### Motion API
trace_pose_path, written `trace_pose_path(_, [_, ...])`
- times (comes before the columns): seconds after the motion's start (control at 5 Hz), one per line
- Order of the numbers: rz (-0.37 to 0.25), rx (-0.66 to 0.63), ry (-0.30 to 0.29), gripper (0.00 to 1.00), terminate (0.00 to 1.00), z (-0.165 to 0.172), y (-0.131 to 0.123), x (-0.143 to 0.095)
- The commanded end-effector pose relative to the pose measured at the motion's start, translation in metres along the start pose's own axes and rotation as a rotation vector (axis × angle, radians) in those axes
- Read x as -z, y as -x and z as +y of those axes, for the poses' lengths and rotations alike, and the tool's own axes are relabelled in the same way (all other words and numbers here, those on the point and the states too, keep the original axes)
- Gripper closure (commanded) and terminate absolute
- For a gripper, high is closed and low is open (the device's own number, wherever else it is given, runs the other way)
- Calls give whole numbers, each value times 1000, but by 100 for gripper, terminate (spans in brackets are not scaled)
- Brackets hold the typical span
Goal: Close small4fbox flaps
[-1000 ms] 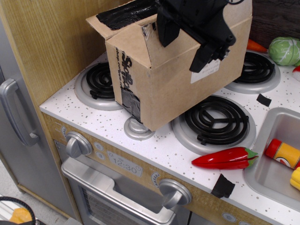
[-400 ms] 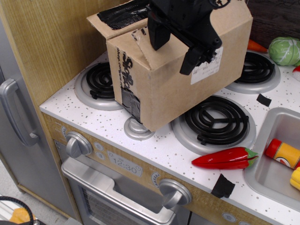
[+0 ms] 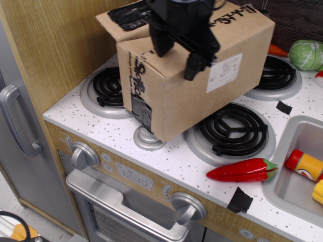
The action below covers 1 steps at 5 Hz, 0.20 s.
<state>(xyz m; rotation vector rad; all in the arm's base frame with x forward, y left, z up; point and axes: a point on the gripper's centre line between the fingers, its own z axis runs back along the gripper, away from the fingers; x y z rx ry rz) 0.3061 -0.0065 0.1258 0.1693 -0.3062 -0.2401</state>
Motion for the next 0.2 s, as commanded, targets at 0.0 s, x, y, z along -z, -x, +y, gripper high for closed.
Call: trace_pose_path(0.0, [-2, -49, 73, 0, 100, 2, 3, 17])
